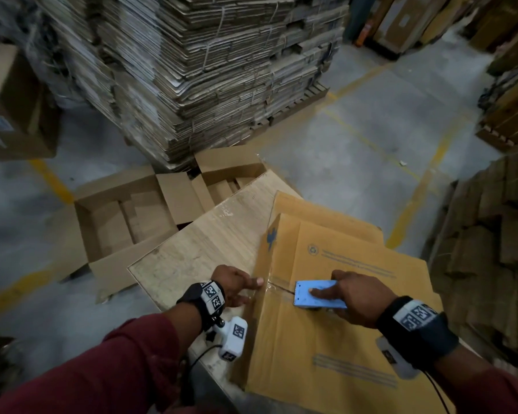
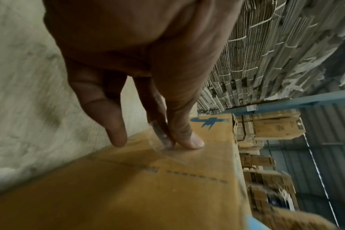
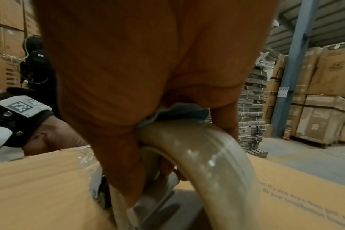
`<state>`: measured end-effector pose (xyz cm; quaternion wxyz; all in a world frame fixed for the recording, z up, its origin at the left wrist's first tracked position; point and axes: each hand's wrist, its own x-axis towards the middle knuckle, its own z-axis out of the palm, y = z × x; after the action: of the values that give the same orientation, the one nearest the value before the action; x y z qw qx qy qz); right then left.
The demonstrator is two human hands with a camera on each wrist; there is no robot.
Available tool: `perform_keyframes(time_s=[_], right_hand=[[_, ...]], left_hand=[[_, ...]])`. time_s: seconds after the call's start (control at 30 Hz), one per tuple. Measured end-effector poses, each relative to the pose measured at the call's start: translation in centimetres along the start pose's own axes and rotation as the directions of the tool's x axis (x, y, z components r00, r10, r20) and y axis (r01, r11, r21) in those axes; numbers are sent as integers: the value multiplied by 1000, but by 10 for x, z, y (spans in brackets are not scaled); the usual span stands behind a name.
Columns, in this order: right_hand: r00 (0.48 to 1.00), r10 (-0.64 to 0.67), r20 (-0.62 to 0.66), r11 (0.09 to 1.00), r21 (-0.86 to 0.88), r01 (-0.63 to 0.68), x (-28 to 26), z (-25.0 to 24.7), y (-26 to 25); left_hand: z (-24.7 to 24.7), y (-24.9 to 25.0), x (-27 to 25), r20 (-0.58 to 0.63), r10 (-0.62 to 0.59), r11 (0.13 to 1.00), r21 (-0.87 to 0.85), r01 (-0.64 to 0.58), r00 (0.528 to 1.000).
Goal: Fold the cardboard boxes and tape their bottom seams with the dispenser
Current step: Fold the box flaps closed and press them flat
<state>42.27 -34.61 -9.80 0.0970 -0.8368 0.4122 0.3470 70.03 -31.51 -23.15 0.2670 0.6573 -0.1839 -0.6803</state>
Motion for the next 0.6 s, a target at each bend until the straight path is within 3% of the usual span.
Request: perform_keyframes(time_s=[0.2,0.5,0.6], right_hand=[[1000,5,17,999,35,-6,5,-3,0],[1000,29,11,997,76,-29,7,-2,-1],[999,42,4,995,89,-43,10,1,1]], left_hand=[[-4,5,2,-10,35,991,128,-33,999],[4,-9,5,-50,6,1000,1,-6,999],[2,-15,10,-107,11,999,37,-7,994]])
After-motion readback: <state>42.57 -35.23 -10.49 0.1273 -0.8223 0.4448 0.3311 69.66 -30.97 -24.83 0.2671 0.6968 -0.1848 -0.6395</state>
